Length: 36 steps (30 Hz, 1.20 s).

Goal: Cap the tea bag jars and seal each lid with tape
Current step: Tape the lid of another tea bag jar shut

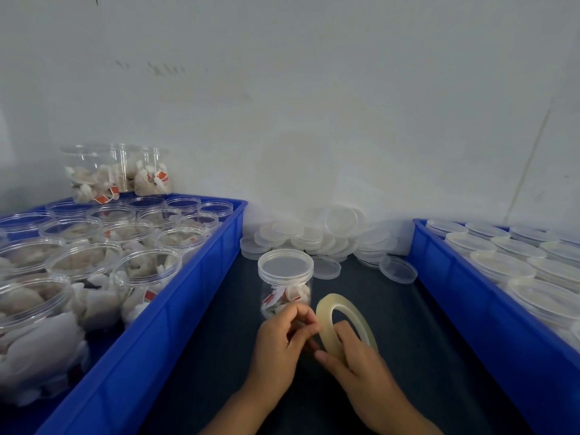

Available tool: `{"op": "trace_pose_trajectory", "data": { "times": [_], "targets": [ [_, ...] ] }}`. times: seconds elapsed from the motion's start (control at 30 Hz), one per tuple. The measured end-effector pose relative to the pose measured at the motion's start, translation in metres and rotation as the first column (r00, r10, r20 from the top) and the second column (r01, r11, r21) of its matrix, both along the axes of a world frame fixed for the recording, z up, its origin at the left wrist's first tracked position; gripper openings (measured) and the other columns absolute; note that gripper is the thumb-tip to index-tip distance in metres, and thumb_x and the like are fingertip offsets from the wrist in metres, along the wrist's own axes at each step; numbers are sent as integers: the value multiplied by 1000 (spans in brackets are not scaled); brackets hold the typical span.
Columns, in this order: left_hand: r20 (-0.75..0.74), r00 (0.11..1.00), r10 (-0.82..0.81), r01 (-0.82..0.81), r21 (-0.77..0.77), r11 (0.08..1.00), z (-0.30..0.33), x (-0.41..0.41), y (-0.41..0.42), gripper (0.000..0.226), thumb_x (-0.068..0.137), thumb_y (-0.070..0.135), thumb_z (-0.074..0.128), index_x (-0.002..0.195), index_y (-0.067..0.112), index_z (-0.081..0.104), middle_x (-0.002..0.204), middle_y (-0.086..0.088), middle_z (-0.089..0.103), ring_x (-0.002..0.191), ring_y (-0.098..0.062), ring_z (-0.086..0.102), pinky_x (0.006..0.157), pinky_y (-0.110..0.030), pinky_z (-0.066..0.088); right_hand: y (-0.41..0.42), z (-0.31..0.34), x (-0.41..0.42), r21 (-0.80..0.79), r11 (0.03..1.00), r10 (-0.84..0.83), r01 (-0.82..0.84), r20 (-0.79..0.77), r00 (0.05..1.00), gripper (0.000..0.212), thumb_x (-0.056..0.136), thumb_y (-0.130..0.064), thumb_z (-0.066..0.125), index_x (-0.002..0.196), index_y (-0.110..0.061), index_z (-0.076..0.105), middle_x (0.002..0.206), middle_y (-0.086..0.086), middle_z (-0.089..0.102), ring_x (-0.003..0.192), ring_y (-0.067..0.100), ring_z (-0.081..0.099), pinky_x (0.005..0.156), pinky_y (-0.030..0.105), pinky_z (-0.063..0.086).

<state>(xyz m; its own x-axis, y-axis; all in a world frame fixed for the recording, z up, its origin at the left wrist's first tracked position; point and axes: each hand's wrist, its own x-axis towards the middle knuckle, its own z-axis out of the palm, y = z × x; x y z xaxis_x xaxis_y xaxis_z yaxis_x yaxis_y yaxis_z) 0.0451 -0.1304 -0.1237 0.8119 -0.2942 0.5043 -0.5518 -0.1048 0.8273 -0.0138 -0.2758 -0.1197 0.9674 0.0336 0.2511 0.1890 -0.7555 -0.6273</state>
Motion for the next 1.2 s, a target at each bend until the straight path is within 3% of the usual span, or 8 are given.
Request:
{"op": "trace_pose_trajectory", "data": {
  "times": [0.17, 0.3, 0.5, 0.73, 0.9, 1.03, 1.13, 1.2],
  "targets": [
    [17, 1000, -15, 14, 51, 999, 1, -2, 0, 10, 90, 2, 62, 85, 10, 62, 78, -2, 66, 73, -14, 66, 72, -30, 56, -2, 2, -1, -18, 1000, 25, -26, -13, 1000, 11, 95, -35, 55, 97, -32, 44, 80, -2, 57, 78, -1, 55, 63, 18, 45],
    [96, 995, 33, -43, 97, 994, -1, -1, -2, 11, 91, 6, 62, 85, 14, 61, 75, 4, 65, 72, -9, 65, 69, -23, 54, -4, 3, 0, -14, 999, 34, -34, -11, 999, 11, 95, -36, 54, 96, -31, 45, 81, -3, 58, 76, 2, 55, 62, 19, 45],
    [55, 997, 56, -55, -24, 998, 1, -5, -3, 19, 85, 4, 69, 88, 22, 63, 89, 14, 68, 75, -6, 68, 70, -16, 53, -4, -1, 1, 118, 993, 10, -11, 13, 1000, 10, 93, -35, 57, 95, -31, 48, 86, -6, 57, 73, 10, 55, 62, 27, 45],
    [93, 993, 75, -71, -45, 996, 3, -4, -3, 18, 83, -5, 68, 82, 13, 68, 81, 6, 70, 72, -7, 68, 67, -15, 53, -1, -5, 1, 158, 987, 15, -24, 55, 998, 9, 93, -29, 59, 93, -31, 50, 81, -22, 58, 67, 0, 53, 59, 17, 41],
    [152, 984, 96, -100, 19, 995, 2, -3, -2, 19, 83, -8, 67, 80, 11, 67, 72, 9, 66, 73, -4, 67, 67, -11, 50, 1, -6, 0, 127, 991, 31, -38, 57, 998, 10, 94, -29, 57, 93, -32, 47, 75, -19, 56, 61, 0, 50, 57, 18, 40],
    [195, 976, 98, -117, 92, 989, -1, -6, -4, 19, 88, -5, 62, 82, 13, 62, 75, 9, 63, 77, -6, 64, 69, -15, 51, 1, -4, 1, 115, 993, 26, -32, 48, 999, 7, 95, -32, 56, 94, -31, 49, 81, -16, 58, 65, 5, 53, 58, 21, 42],
    [132, 986, 100, -106, 37, 994, 0, -8, -6, 17, 89, 0, 64, 85, 16, 63, 78, 7, 64, 81, -6, 64, 72, -14, 50, -1, -2, 1, 147, 989, -3, -5, 50, 999, 8, 94, -33, 56, 93, -27, 51, 87, -4, 58, 70, 15, 55, 59, 27, 43],
    [55, 996, 68, -68, -11, 998, 2, -8, -4, 19, 88, 2, 66, 90, 20, 64, 86, 11, 68, 84, -3, 65, 74, -12, 49, -1, -4, 1, 151, 988, -1, -7, 57, 998, 9, 94, -33, 57, 91, -28, 50, 84, -7, 58, 67, 11, 53, 59, 25, 42]
  ]
}}
